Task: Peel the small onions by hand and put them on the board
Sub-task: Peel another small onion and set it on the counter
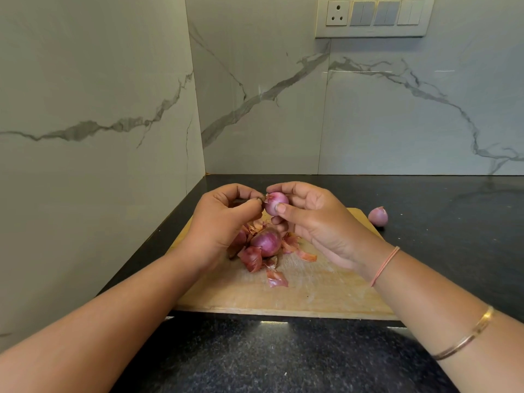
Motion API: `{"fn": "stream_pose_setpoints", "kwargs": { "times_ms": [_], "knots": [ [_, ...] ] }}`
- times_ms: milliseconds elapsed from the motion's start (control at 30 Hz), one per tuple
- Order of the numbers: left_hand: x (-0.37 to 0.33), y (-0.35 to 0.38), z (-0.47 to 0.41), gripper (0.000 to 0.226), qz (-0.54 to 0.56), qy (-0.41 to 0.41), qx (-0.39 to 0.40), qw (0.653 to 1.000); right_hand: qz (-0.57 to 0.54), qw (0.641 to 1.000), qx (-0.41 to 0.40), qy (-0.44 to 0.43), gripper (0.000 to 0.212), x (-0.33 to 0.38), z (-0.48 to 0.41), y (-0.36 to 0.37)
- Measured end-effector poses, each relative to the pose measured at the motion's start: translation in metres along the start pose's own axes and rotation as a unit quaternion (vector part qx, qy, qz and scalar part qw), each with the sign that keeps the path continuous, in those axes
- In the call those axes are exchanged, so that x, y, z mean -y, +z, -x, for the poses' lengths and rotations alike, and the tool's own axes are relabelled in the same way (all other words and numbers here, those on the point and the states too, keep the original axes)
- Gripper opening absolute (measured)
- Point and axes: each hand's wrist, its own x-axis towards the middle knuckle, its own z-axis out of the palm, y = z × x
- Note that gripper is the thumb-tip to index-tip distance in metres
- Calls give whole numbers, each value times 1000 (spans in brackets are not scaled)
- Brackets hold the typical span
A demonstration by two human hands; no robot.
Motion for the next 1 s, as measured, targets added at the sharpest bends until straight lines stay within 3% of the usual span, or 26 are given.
{"fn": "stream_pose_setpoints", "kwargs": {
  "times_ms": [167, 267, 367, 467, 667, 1000],
  "knots": [
    [-1, 2, 1, 16, 46, -16, 6, 999, -87, 996, 16, 27, 22, 2, -1, -2],
    [0, -3, -5, 18, 98, -43, -29, 994, -120, 992, 24, 38, 23, 5, 0, -3],
    [4, -10, -11, 15, 27, -25, -67, 997, -120, 992, 26, 40, 23, 7, 0, -5],
    [4, -9, -8, 13, -16, -4, -56, 998, -103, 993, 29, 43, 24, 6, 1, -5],
    [-4, -2, 2, 5, -28, 51, 20, 998, -102, 994, 19, 28, 31, 6, 2, -4],
    [0, -2, 0, 10, -72, 67, -1, 995, -50, 999, 2, 21, 38, 4, 3, 0]
  ]
}}
